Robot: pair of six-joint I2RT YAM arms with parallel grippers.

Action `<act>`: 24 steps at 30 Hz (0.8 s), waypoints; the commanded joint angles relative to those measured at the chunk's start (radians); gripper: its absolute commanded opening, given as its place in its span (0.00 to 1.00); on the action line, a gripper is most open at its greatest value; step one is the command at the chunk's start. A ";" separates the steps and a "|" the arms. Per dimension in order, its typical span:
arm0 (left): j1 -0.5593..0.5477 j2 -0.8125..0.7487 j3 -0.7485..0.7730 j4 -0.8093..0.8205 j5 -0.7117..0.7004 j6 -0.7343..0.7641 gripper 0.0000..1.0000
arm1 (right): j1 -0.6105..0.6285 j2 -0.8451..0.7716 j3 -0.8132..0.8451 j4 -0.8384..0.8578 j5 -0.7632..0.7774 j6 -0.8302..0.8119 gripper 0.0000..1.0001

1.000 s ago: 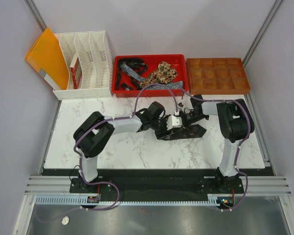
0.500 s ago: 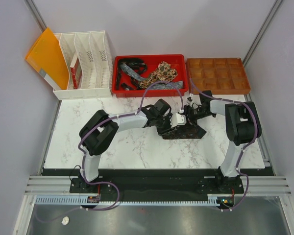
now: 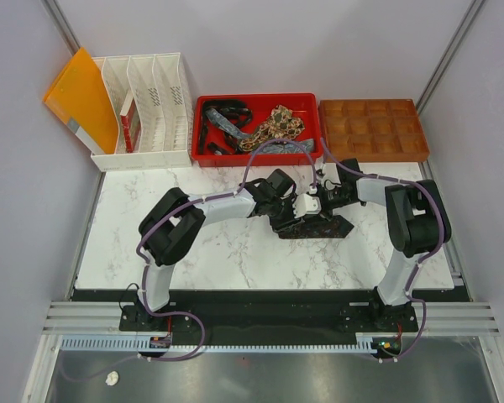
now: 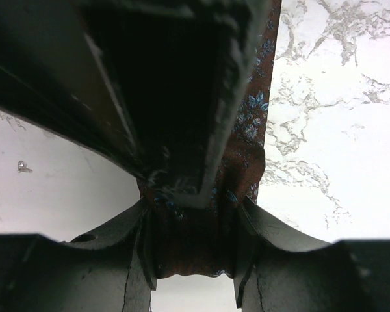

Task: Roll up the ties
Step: Roll the tie at the center of the board.

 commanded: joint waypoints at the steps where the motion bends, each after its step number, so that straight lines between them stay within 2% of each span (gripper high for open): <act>1: -0.002 0.058 -0.006 -0.082 -0.044 -0.015 0.38 | 0.018 -0.013 -0.008 0.047 0.001 -0.002 0.41; 3: -0.002 0.058 -0.006 -0.082 -0.046 -0.015 0.39 | 0.017 -0.010 -0.009 0.047 0.009 -0.008 0.33; 5: -0.002 0.056 -0.005 -0.083 -0.049 -0.018 0.41 | 0.016 -0.007 -0.012 0.044 0.027 -0.017 0.15; 6: -0.002 0.056 -0.005 -0.083 -0.052 -0.020 0.43 | 0.014 -0.009 -0.014 0.044 0.033 -0.018 0.03; 7: -0.003 0.056 -0.005 -0.082 -0.052 -0.024 0.46 | 0.016 -0.009 -0.016 0.038 0.042 -0.020 0.00; 9: 0.000 0.047 -0.005 -0.082 -0.055 -0.035 0.51 | 0.014 -0.001 -0.014 0.016 0.071 -0.041 0.00; 12: 0.009 0.009 -0.026 -0.039 -0.038 -0.067 0.72 | 0.004 0.019 -0.006 -0.039 0.108 -0.086 0.00; 15: 0.014 -0.040 -0.057 0.013 -0.026 -0.084 0.82 | -0.009 0.039 0.000 -0.062 0.145 -0.126 0.00; 17: 0.014 -0.068 -0.069 0.042 -0.012 -0.092 0.84 | -0.016 0.053 0.006 -0.068 0.173 -0.138 0.00; 21: 0.018 -0.121 -0.108 0.121 -0.006 -0.109 0.99 | -0.030 0.085 0.012 -0.082 0.200 -0.172 0.00; 24: 0.021 -0.146 -0.135 0.159 -0.004 -0.118 1.00 | -0.030 0.089 0.018 -0.084 0.231 -0.181 0.00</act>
